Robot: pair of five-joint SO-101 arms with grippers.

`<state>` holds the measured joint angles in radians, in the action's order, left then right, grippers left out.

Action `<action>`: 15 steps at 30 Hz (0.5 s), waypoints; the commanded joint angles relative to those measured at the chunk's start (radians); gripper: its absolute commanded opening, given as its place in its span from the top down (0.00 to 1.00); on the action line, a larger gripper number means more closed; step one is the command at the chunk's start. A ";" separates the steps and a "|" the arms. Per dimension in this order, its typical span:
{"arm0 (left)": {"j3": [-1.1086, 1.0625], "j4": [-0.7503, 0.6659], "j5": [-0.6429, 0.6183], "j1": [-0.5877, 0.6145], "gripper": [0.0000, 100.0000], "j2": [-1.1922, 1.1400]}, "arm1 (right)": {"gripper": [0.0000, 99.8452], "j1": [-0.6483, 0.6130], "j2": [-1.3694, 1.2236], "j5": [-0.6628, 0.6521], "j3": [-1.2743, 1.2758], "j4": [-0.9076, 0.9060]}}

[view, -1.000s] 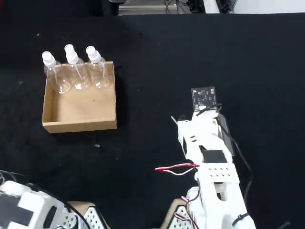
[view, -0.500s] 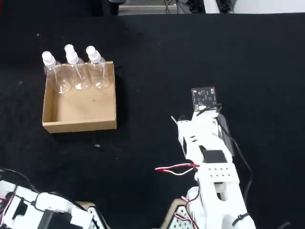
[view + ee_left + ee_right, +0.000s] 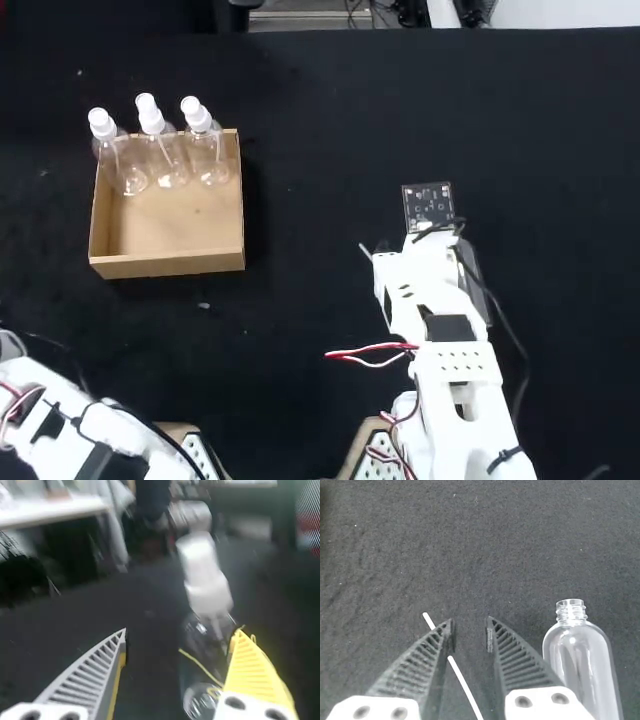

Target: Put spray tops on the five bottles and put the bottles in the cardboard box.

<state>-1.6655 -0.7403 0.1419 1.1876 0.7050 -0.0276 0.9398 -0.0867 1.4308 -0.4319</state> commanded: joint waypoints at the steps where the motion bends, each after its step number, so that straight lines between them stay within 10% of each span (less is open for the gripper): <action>1: 0.016 0.032 0.068 -0.059 0.68 0.011 | 0.92 -0.012 0.019 -0.003 -0.010 0.028; 15: 0.271 0.351 0.069 -0.064 0.66 0.015 | 0.92 -0.012 0.019 -0.003 -0.010 0.028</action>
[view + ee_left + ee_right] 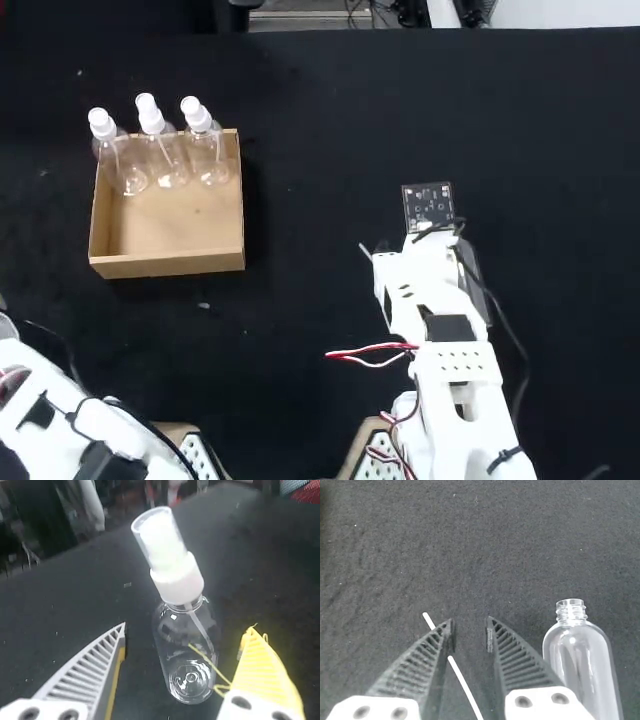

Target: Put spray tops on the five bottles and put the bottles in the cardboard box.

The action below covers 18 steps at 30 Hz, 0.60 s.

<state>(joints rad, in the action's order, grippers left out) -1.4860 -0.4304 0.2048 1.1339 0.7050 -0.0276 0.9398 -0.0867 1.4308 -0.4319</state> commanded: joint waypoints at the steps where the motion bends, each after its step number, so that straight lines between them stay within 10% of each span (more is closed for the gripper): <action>1: 0.091 0.023 0.006 -0.012 0.66 0.011 | 0.92 -0.012 0.019 -0.003 -0.010 0.028; 18: 0.143 -0.347 0.015 -0.010 0.66 -0.311 | 0.92 -0.008 0.019 -0.003 -0.010 0.028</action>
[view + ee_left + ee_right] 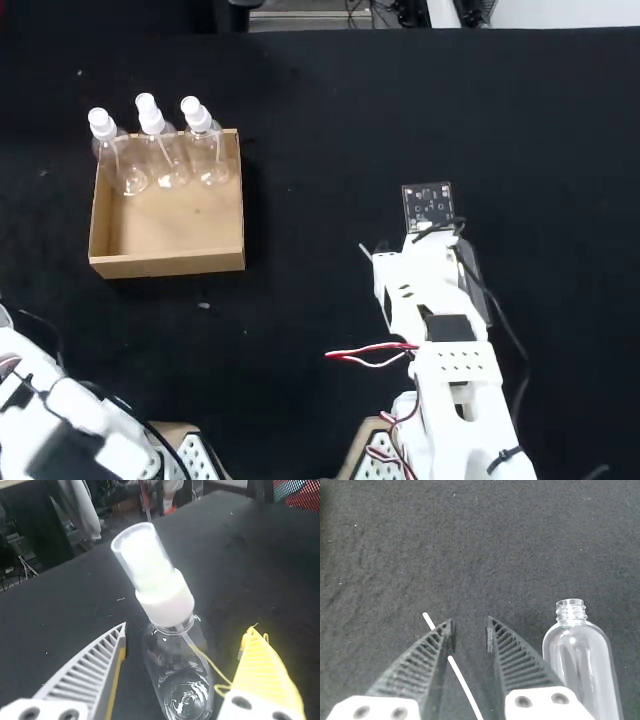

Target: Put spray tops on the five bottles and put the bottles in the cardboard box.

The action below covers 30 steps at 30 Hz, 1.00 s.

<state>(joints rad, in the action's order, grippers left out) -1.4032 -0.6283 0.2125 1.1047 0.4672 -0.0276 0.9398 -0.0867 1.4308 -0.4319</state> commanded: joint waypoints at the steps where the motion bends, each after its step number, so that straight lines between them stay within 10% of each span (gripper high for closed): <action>1: 0.062 -0.181 0.008 0.019 0.66 -0.098 | 0.92 -0.009 0.019 -0.003 -0.010 0.028; 30: 0.196 -0.250 0.008 -0.025 0.66 -0.367 | 0.92 -0.008 0.019 -0.003 -0.010 0.028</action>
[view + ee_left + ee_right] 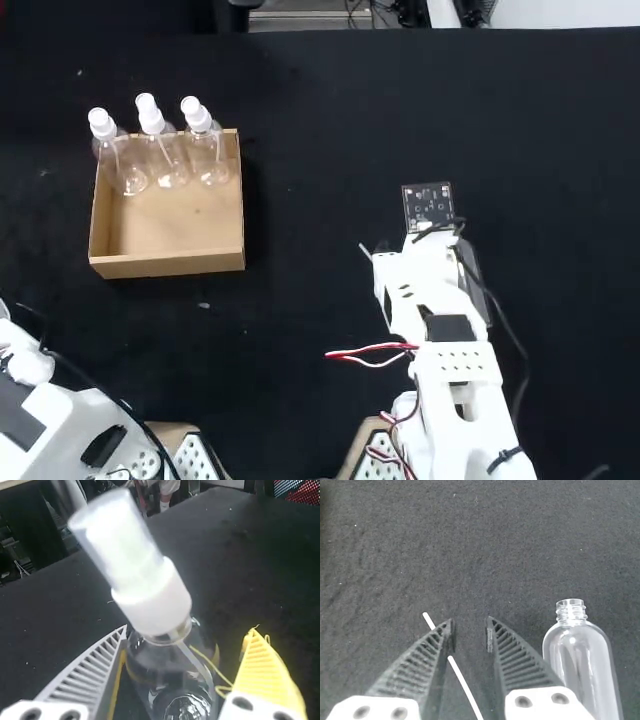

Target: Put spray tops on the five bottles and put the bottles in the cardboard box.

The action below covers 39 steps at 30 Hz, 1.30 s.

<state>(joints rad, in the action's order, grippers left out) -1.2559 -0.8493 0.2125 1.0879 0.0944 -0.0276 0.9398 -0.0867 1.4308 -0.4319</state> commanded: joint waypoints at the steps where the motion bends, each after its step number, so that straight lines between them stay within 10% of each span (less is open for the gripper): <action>1: 0.048 -0.029 0.008 -0.007 0.66 0.006 | 0.92 -0.008 0.019 -0.003 -0.010 0.028; 6: 0.038 -0.029 0.008 -0.010 0.71 0.006 | 0.92 -0.008 0.019 -0.003 -0.010 0.028; 11: 0.013 -0.029 0.002 -0.018 0.98 0.006 | 0.92 -0.008 0.019 -0.003 -0.010 0.028; 23: -0.165 -0.222 0.005 -0.096 0.97 0.235 | 0.92 -0.008 0.019 -0.005 -0.010 0.028; 39: -0.168 0.474 0.006 -0.432 0.97 0.977 | 0.92 -0.012 0.019 -0.005 -0.010 0.028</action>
<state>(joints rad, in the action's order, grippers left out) -1.4323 -0.4780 0.2125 0.7610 0.9091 -0.0276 0.9398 -0.0867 1.4308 -0.4319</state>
